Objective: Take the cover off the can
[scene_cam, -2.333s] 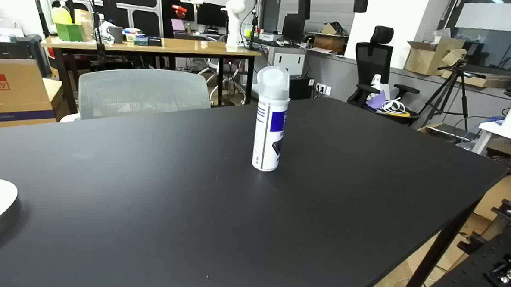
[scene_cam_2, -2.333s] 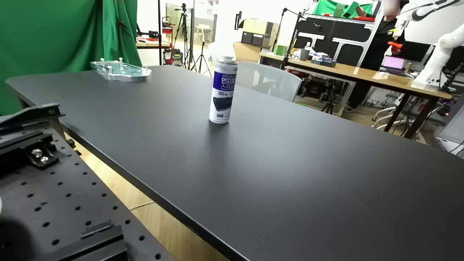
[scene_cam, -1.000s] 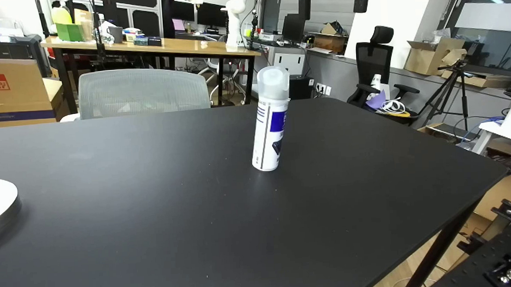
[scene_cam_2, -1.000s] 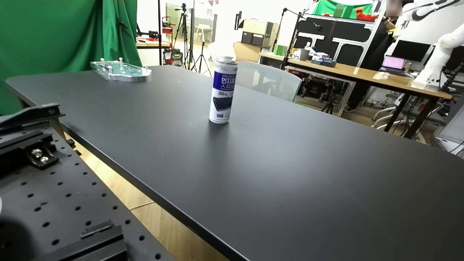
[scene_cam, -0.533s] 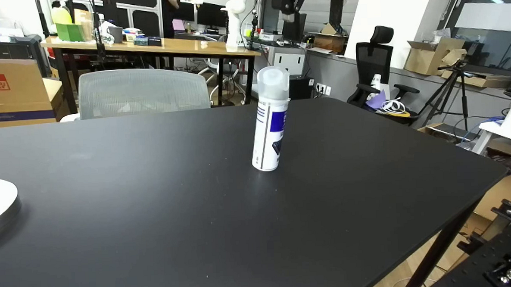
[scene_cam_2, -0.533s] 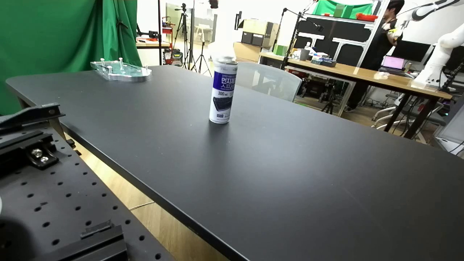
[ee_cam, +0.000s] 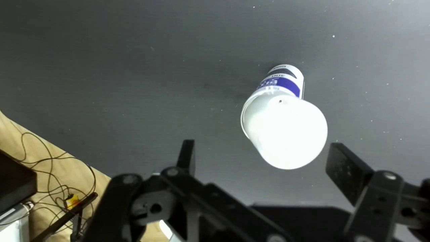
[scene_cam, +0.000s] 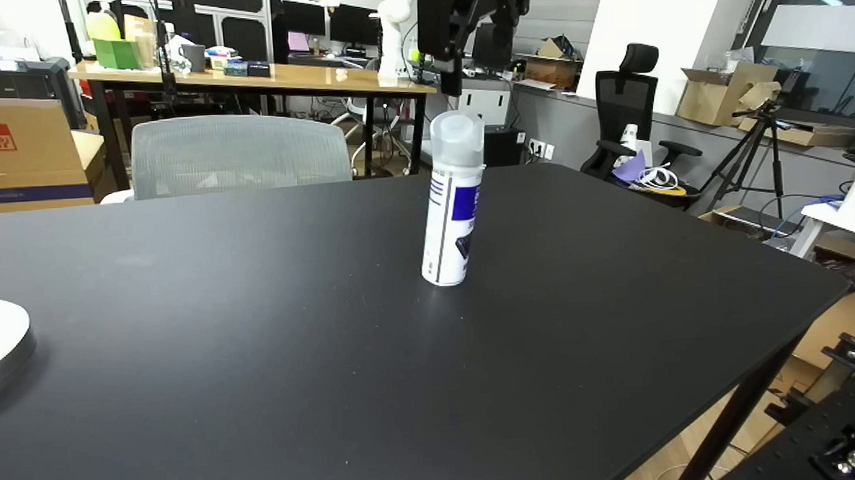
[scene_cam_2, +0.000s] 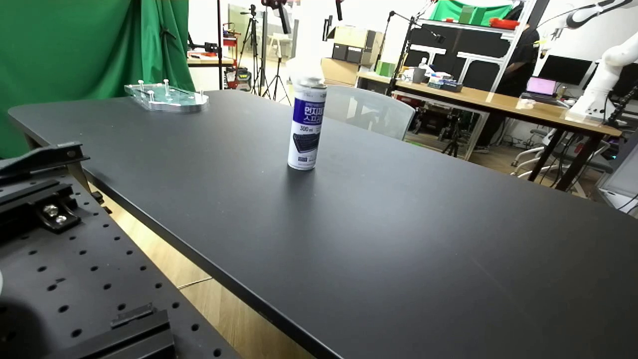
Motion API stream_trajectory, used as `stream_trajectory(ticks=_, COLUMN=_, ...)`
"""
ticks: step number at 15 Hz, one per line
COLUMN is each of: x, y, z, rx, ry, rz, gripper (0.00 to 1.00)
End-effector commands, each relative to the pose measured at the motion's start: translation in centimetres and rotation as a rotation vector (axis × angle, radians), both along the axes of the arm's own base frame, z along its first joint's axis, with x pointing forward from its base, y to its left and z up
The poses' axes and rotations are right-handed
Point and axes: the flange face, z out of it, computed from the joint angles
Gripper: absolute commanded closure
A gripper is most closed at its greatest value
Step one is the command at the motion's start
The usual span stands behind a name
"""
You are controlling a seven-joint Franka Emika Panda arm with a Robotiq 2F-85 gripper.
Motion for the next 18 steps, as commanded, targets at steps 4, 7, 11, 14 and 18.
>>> stream_trajectory(ticks=4, x=0.2, y=0.6, z=-1.2, rx=-0.019, ry=0.034, rz=0.106, gripper=0.0)
stream_trajectory(ticks=7, x=-0.1, y=0.8, z=-1.9, rx=-0.026, ry=0.053, rz=0.131, gripper=0.0)
stream_trajectory(ticks=11, x=0.1, y=1.1, z=-2.4, rx=-0.041, ry=0.062, rz=0.156, gripper=0.0)
stream_trajectory(ticks=14, x=0.1, y=1.0, z=-3.0, rx=-0.053, ry=0.07, rz=0.158, gripper=0.0)
stream_trajectory(ticks=18, x=0.2, y=0.8, z=-3.7, rx=-0.07, ry=0.081, rz=0.171, gripper=0.0)
